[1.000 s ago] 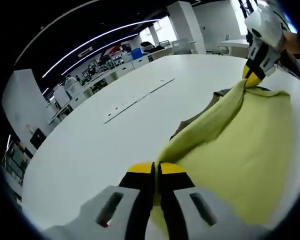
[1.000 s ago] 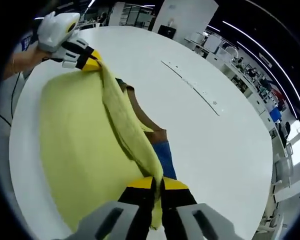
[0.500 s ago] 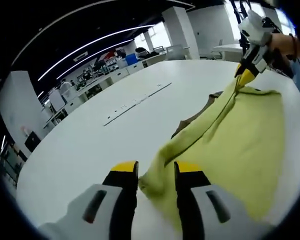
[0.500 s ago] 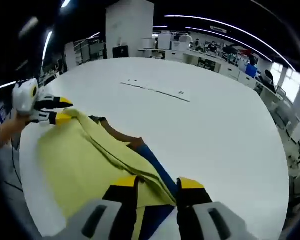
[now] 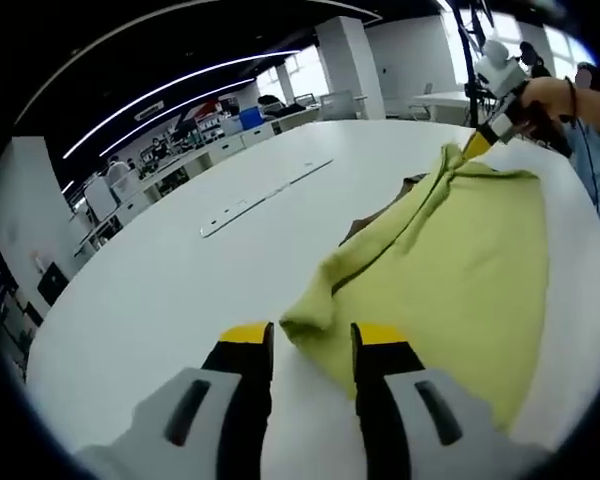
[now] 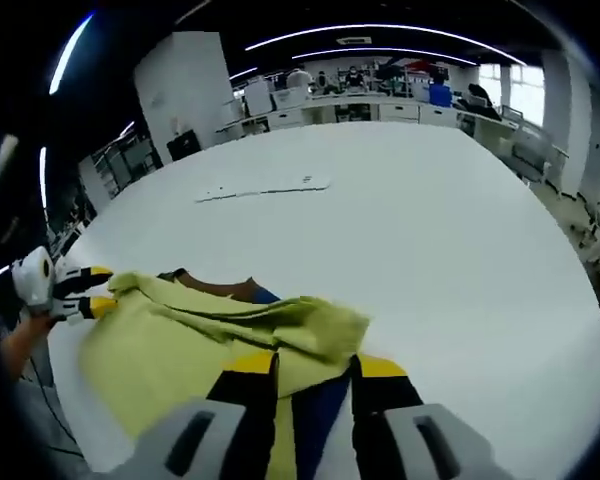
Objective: Fold the garment on the visible template until the final outline fits inside the template.
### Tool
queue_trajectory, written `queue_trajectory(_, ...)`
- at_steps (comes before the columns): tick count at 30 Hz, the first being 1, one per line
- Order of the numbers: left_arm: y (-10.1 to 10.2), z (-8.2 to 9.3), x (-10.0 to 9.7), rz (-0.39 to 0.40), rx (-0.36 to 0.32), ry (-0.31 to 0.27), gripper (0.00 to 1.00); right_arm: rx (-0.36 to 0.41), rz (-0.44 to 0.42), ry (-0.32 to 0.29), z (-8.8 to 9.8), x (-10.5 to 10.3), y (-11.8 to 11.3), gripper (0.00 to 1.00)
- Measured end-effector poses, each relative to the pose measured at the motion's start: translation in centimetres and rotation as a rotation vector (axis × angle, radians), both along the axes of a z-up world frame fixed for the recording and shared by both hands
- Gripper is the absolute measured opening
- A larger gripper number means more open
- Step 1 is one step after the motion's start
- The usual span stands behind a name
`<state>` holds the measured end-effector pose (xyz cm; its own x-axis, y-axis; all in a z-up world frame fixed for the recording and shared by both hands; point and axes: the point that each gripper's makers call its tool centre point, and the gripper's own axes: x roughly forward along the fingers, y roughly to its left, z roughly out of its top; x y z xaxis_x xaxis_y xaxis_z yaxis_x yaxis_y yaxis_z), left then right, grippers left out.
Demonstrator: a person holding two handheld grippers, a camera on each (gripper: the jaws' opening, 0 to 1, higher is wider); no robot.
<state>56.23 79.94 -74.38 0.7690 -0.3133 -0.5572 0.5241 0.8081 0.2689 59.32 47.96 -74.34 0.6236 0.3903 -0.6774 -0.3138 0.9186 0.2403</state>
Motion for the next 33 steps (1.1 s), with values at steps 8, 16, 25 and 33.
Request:
queue_trajectory(8, 0.8, -0.8, 1.3, 0.017, 0.028, -0.005, 0.19, -0.059, -0.057, 0.011, -1.2, 1.2, -1.6, 0.25)
queue_trajectory(16, 0.5, -0.5, 3.3, 0.059, -0.049, -0.019, 0.13, 0.042, -0.091, 0.046, -2.0, 2.7, -1.4, 0.19)
queue_trajectory(25, 1.0, -2.1, 4.2, 0.19, -0.15, 0.06, 0.02, 0.036, -0.093, 0.05, -2.1, 3.4, -1.7, 0.0)
queue_trajectory(33, 1.5, -1.8, 4.4, 0.255, -0.175, 0.051, 0.0, -0.02, -0.037, -0.028, -0.6, 3.8, -2.3, 0.0)
